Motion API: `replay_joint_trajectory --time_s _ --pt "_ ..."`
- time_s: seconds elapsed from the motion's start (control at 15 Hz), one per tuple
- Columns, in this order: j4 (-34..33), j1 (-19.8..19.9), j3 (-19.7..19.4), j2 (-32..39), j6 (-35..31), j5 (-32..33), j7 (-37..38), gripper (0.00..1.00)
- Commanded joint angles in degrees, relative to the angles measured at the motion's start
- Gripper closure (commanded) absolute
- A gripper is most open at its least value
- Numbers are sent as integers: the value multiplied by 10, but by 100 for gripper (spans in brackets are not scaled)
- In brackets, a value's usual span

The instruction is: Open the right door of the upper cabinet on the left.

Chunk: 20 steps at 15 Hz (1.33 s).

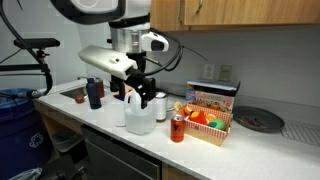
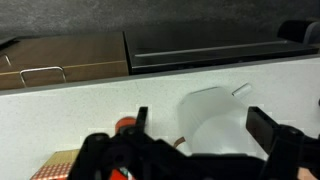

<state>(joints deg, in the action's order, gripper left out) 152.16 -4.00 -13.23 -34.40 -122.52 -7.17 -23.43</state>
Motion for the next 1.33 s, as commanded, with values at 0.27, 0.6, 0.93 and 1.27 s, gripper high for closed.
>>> replay_joint_trajectory --time_s 0.27,0.6,0.93,1.27 --pt "-23 40 9 -47 73 56 -17 0" --pt "-56 43 14 -68 81 83 -22 0" --pt "-90 24 23 -49 29 70 -15 0" --pt "-113 32 20 -37 3 75 -8 0"
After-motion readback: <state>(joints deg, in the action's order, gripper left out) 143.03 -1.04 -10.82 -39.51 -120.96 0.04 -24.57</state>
